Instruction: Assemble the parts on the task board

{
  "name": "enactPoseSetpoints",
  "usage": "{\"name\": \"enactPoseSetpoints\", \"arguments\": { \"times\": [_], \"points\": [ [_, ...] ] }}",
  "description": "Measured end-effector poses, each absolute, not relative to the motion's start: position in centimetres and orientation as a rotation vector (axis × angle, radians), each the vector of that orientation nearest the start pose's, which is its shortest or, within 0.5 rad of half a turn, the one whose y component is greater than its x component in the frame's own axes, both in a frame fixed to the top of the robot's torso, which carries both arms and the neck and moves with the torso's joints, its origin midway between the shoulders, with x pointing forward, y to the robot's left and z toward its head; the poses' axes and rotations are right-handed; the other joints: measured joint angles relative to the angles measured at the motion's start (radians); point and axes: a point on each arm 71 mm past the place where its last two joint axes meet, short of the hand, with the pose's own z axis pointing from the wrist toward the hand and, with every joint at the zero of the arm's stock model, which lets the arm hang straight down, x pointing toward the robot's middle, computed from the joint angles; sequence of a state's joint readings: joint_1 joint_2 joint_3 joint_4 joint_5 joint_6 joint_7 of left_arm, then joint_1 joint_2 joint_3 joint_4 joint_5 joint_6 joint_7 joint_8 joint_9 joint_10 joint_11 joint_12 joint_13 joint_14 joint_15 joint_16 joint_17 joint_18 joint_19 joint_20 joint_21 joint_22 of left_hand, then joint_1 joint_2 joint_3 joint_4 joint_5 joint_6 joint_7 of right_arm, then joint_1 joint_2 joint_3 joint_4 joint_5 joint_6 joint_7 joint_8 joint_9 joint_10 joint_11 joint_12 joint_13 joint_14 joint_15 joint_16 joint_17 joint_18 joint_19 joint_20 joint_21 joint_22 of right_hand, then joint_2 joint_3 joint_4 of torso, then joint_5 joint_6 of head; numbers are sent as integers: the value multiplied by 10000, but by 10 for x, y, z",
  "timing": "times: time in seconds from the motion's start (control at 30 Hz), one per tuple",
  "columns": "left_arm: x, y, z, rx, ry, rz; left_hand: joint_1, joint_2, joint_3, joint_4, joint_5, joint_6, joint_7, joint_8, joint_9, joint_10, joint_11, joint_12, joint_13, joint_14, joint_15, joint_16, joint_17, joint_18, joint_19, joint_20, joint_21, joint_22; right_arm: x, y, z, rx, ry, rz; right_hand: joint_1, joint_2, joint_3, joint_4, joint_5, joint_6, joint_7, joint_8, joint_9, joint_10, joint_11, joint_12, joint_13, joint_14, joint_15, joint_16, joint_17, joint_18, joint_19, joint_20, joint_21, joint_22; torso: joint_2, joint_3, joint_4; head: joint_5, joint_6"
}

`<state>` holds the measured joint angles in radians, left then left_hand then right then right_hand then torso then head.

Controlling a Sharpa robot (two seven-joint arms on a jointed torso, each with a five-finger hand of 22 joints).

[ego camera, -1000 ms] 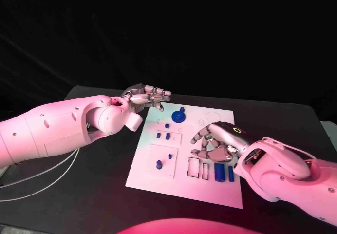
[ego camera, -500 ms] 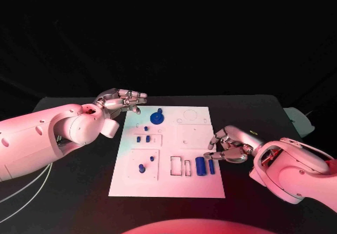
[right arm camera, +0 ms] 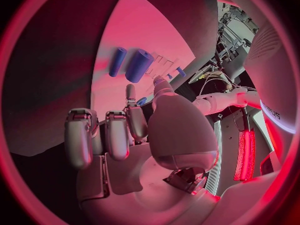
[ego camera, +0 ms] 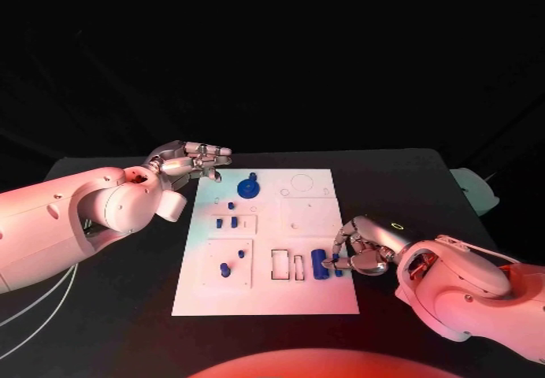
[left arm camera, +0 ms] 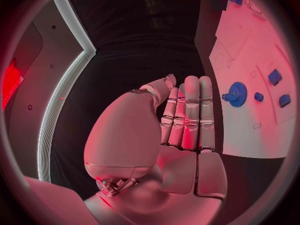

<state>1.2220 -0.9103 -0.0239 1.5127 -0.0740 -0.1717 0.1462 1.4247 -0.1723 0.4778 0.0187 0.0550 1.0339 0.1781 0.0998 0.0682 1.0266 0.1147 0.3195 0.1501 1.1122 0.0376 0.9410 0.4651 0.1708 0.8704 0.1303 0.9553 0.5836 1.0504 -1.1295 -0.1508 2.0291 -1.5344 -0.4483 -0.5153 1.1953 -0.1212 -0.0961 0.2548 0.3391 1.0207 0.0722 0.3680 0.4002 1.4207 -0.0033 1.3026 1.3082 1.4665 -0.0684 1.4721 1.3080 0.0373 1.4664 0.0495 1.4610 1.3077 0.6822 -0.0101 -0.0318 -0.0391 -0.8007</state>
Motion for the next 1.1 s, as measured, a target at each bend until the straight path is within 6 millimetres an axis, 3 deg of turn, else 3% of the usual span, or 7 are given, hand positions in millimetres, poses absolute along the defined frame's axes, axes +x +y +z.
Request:
{"name": "enactPoseSetpoints", "arguments": {
  "times": [1.1],
  "points": [
    [490, 241, -177, -11366, 16686, -14502, -41, 41, -32, 32, 0, 0, 0, 0, 0, 0, 0, 56, -2, 0, 0, 0, 0, 2, 37, 37, -48, -14, 346, -190, -265, 34, 19143, 4654, 118, 118, -309, 309, 248, -99, -42, 264, 376, -1, 0, 21, -4, 0, 1, -1, -4, 0, 0, 3, -41, -4, 12, 4, 1, 111, -101]
  ]
}}
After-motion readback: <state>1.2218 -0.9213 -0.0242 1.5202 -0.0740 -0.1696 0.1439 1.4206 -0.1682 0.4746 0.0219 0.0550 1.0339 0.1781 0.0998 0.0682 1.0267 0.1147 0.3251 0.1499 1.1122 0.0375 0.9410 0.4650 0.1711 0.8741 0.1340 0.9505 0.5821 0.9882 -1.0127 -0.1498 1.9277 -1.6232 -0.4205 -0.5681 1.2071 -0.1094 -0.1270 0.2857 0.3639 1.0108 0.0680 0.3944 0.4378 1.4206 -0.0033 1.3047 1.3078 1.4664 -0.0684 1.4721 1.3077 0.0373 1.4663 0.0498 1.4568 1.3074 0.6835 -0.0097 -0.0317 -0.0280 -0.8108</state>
